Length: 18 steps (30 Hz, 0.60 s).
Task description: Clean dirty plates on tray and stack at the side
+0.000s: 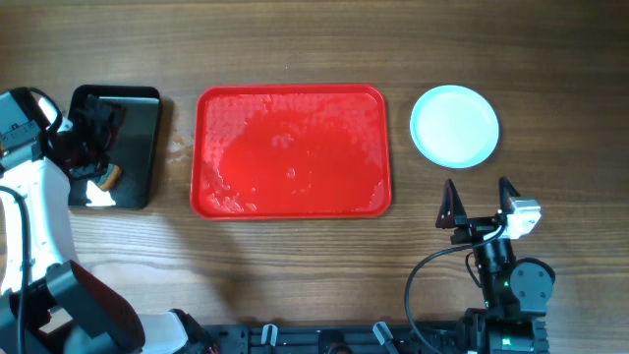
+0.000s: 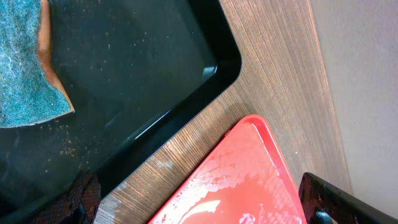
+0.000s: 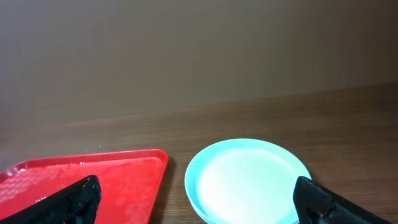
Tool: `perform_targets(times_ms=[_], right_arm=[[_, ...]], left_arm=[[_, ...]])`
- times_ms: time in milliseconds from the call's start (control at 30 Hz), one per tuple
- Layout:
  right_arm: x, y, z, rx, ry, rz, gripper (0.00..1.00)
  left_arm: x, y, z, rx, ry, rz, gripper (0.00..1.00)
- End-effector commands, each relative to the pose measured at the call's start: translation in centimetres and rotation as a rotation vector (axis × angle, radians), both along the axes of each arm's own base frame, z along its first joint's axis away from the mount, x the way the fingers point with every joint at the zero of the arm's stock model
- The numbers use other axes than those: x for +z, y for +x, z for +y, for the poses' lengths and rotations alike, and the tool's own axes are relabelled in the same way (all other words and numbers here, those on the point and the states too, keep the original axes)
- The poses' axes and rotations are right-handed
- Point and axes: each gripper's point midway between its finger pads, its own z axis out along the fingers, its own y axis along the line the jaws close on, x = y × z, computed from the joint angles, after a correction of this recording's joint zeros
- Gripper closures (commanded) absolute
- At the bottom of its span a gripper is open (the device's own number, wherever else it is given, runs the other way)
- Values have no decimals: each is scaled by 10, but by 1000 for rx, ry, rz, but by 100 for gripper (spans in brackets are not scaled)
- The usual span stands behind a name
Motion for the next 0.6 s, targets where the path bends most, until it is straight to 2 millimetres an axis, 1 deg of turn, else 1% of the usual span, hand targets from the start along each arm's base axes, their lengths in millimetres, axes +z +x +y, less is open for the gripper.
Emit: perform_targets(times_ms=[0, 400, 500, 567], right_arm=[[3, -1, -5, -26, -29, -18, 0], [4, -1, -5, -26, -29, -19, 0], [4, -1, -5, -26, -29, -19, 0], [3, 0, -5, -26, -29, -19, 0]], left_arm=[[3, 0, -2, -7, -6, -11, 0], [3, 0, -2, -7, -6, -11, 0], [-2, -5, 19, 53, 100, 31, 0], [-1, -6, 21, 61, 113, 36, 0]])
